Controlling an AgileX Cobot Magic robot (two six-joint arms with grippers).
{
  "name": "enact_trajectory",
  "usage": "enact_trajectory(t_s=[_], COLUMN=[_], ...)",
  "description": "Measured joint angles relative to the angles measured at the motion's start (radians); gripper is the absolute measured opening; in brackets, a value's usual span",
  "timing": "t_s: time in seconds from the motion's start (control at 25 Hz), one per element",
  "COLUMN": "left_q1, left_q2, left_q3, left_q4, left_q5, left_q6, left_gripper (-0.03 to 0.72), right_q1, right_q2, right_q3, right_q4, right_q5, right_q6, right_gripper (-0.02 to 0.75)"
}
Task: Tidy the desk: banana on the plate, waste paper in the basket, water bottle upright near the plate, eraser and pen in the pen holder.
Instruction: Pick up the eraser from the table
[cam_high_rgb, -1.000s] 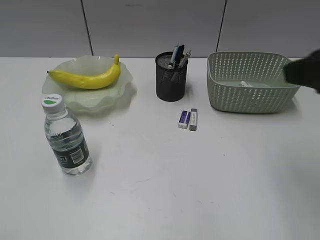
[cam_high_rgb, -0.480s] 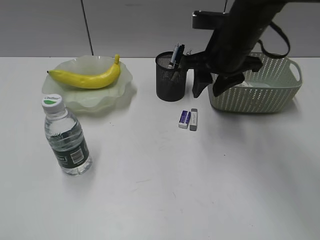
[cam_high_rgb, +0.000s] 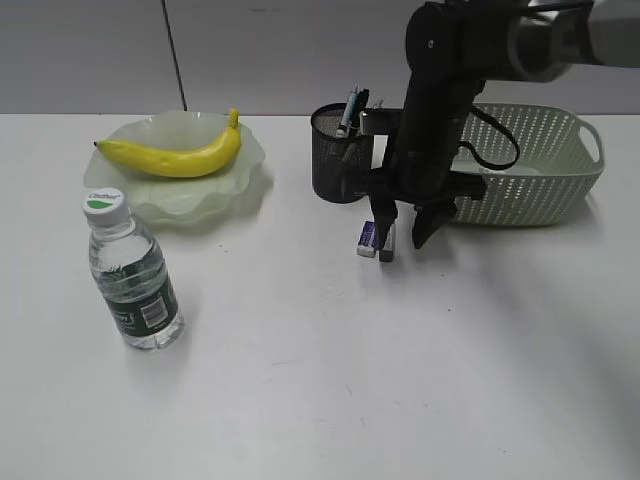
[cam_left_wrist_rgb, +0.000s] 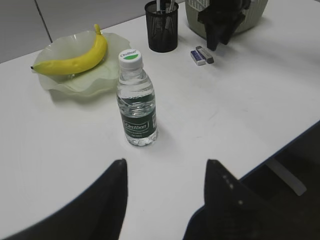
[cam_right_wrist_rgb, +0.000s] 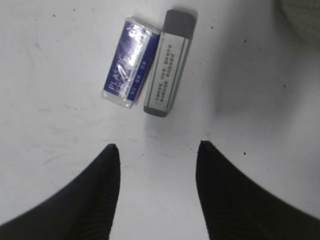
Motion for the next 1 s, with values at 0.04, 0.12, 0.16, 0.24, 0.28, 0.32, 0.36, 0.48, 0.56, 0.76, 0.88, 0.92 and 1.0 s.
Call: enact_trajectory(t_s=[0.04, 0.12, 0.16, 0.24, 0.28, 0.32, 0.36, 0.48, 0.56, 0.76, 0.88, 0.92, 1.0], left_q1=[0.000, 0.000, 0.000, 0.000, 0.000, 0.000, 0.000, 0.000, 0.000, 0.000, 0.000, 0.000, 0.000], left_q2=[0.000, 0.000, 0.000, 0.000, 0.000, 0.000, 0.000, 0.000, 0.000, 0.000, 0.000, 0.000, 0.000], left_q3=[0.000, 0.000, 0.000, 0.000, 0.000, 0.000, 0.000, 0.000, 0.000, 0.000, 0.000, 0.000, 0.000], left_q4=[0.000, 0.000, 0.000, 0.000, 0.000, 0.000, 0.000, 0.000, 0.000, 0.000, 0.000, 0.000, 0.000], left_q5=[0.000, 0.000, 0.000, 0.000, 0.000, 0.000, 0.000, 0.000, 0.000, 0.000, 0.000, 0.000, 0.000], left_q6=[0.000, 0.000, 0.000, 0.000, 0.000, 0.000, 0.000, 0.000, 0.000, 0.000, 0.000, 0.000, 0.000], left_gripper=[0.372, 0.372, 0.372, 0.372, 0.372, 0.372, 0.372, 0.372, 0.372, 0.372, 0.372, 0.372, 0.372], right_q1=[0.000, 0.000, 0.000, 0.000, 0.000, 0.000, 0.000, 0.000, 0.000, 0.000, 0.000, 0.000, 0.000], right_q2=[0.012, 0.033, 0.039, 0.053, 0.057, 0.064, 0.069, 0.078, 0.080, 0.080, 0.081, 0.082, 0.083], right_q3=[-0.001, -0.006, -0.007, -0.007, -0.008, -0.008, -0.008, -0.008, -0.008, -0.008, -0.008, -0.008, -0.009], right_q4=[-0.003, -0.015, -0.019, -0.022, -0.023, -0.023, -0.023, -0.024, -0.024, -0.024, -0.024, -0.025, -0.025], right_q5=[0.000, -0.005, -0.012, -0.033, -0.044, -0.051, -0.056, -0.062, -0.075, -0.102, -0.108, -0.108, -0.106], right_q6=[0.002, 0.003, 0.003, 0.003, 0.003, 0.003, 0.003, 0.003, 0.003, 0.001, 0.000, 0.000, -0.007], right_gripper=[0.398, 0.398, 0.398, 0.398, 0.398, 0.392, 0.384, 0.358, 0.340, 0.220, 0.195, 0.185, 0.139])
